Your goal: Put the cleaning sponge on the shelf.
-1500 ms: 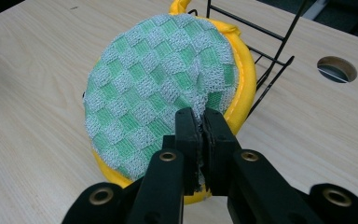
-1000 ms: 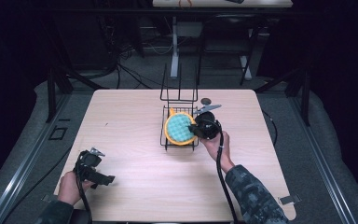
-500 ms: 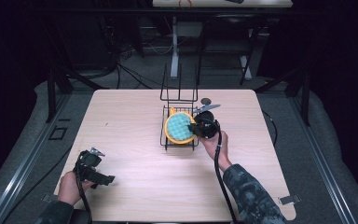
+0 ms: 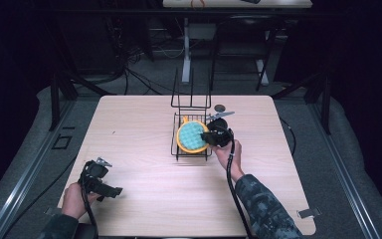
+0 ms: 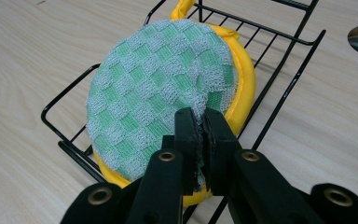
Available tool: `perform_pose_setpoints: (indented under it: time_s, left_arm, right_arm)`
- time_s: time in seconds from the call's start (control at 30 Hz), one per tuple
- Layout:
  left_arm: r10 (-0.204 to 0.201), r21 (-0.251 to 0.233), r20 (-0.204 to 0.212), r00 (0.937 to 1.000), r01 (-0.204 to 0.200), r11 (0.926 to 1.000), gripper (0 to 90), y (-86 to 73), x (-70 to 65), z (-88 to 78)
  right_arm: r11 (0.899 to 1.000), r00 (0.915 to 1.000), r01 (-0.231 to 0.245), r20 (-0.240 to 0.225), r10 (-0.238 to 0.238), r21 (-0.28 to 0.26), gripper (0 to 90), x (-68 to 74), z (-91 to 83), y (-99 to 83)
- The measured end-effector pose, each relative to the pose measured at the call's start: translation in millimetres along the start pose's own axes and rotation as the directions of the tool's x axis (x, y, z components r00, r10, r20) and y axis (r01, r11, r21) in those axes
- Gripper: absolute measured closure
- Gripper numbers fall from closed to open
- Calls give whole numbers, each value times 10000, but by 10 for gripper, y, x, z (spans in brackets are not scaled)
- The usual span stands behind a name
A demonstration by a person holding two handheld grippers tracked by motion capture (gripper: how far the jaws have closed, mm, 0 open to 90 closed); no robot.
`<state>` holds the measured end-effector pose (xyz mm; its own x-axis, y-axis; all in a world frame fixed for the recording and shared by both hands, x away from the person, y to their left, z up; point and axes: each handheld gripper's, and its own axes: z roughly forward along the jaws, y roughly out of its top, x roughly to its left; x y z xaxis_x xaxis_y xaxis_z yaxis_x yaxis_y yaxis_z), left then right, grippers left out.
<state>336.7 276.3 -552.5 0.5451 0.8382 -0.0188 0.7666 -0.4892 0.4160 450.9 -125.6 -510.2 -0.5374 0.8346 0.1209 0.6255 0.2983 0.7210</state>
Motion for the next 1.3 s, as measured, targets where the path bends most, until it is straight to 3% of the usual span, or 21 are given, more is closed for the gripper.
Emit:
perform_pose_setpoints:
  time_s: [0.37, 0.97, 1.07, 1.13, 1.3]
  left_arm:
    - [-16, 4, 17, 10000, 16, 10000, 30, 1, -5, 2]
    - [16, -75, -37, 10000, -16, 10000, 31, 4, -1, -6]
    - [45, -36, -14, 10000, -46, 10000, 31, 6, -4, -4]
    - [21, -90, -28, 10000, -21, 10000, 31, 4, -1, -5]
    - [7, -102, -21, 10000, -8, 9999, 30, 4, 0, -4]
  right_arm:
    - [9986, 9988, -488, -87, 490, 197, 842, -30, 85, -46]
    - [9951, 9942, -938, -492, 952, 298, 678, -57, 47, -112]
    - [9943, 9930, -1022, -561, 1037, 288, 627, -33, 32, -111]
    - [9957, 9942, -903, -574, 914, 208, 532, -18, 16, -100]
    - [9974, 9954, -721, -634, 724, 72, 416, 5, -31, -76]
